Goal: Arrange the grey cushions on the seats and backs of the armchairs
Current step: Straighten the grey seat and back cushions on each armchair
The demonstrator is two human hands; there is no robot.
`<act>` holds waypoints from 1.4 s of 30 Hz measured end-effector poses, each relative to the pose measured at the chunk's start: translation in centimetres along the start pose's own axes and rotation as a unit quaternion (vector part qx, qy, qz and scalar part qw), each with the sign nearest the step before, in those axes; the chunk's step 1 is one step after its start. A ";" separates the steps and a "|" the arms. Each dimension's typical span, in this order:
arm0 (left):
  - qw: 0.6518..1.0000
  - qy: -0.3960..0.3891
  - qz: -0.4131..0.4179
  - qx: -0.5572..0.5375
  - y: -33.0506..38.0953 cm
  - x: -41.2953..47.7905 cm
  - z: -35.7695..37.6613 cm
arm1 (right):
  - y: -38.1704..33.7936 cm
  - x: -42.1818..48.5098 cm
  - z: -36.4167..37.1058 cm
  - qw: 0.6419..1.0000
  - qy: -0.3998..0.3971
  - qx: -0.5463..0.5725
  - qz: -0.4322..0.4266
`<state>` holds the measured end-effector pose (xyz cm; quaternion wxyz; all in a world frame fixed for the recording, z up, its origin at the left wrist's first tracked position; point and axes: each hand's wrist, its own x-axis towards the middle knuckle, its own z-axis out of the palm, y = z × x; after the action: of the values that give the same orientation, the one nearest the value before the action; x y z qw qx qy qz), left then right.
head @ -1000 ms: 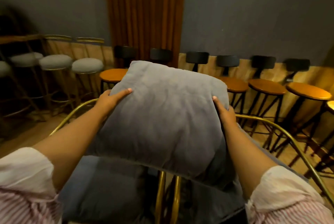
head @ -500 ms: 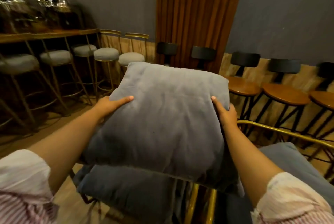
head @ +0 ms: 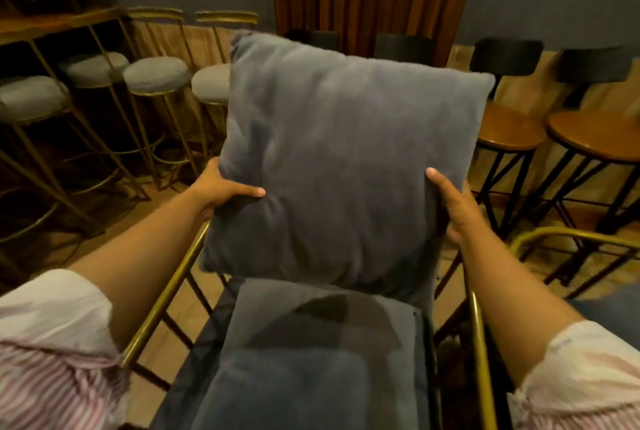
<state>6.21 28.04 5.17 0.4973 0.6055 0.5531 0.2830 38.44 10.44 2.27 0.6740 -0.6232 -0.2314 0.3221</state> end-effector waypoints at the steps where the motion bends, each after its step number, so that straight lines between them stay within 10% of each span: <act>1: 1.000 0.003 0.000 -0.004 -0.1 2.0 0.4 | 0.5 1.3 0.2 1.000 -0.008 -0.003 0.010; 37: 0.986 -0.060 -0.080 0.134 -18.4 17.8 13.5 | 21.9 9.7 1.6 0.953 0.067 -0.203 0.213; 42: 0.975 -0.109 -0.096 0.170 -14.9 13.5 14.7 | 19.6 6.0 -0.3 0.907 0.013 -0.418 0.054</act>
<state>16.59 35.06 -16.38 0.4691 0.6525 0.5913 0.0675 39.89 14.87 -17.72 0.3362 -0.8636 -0.3019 0.2236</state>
